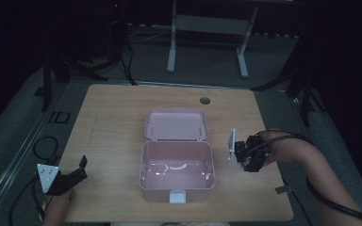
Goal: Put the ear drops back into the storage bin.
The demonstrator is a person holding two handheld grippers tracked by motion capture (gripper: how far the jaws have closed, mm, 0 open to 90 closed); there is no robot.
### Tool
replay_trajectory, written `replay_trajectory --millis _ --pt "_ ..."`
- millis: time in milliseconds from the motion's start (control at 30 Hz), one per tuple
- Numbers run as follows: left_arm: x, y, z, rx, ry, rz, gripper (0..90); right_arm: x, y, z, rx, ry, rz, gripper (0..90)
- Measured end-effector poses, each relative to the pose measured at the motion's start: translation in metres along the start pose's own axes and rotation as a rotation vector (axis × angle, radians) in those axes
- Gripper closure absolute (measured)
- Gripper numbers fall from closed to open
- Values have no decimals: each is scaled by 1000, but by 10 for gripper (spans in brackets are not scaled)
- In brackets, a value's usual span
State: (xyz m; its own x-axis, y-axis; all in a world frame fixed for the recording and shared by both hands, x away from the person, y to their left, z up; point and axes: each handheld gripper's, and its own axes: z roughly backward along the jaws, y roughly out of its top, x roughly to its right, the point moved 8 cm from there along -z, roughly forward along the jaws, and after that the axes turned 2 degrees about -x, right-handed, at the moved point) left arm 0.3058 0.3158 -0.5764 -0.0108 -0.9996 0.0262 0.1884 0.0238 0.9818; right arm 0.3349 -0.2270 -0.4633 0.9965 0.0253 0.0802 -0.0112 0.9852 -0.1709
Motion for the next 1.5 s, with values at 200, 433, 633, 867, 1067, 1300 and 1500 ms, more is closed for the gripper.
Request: replay_trajectory --millis 200,433,633,867,1067,1300,1500 --pt "0 0 0 2 -1 3 23 0 8 4 2 7 -3 594" --pt "0 0 0 1 -1 3 24 -2 26 12 23 9 19 594" --pt "0 0 0 -2 -2 4 23 -2 42 18 24 9 47 595" --pt "0 0 0 0 -4 5 24 -3 63 28 41 3 85 595" --pt "0 0 0 0 -4 6 24 -6 78 34 56 5 115 594" --pt "0 0 0 0 -5 6 24 -10 101 41 60 3 159 594" --pt "0 0 0 1 -5 6 24 -15 118 42 76 13 197 595"
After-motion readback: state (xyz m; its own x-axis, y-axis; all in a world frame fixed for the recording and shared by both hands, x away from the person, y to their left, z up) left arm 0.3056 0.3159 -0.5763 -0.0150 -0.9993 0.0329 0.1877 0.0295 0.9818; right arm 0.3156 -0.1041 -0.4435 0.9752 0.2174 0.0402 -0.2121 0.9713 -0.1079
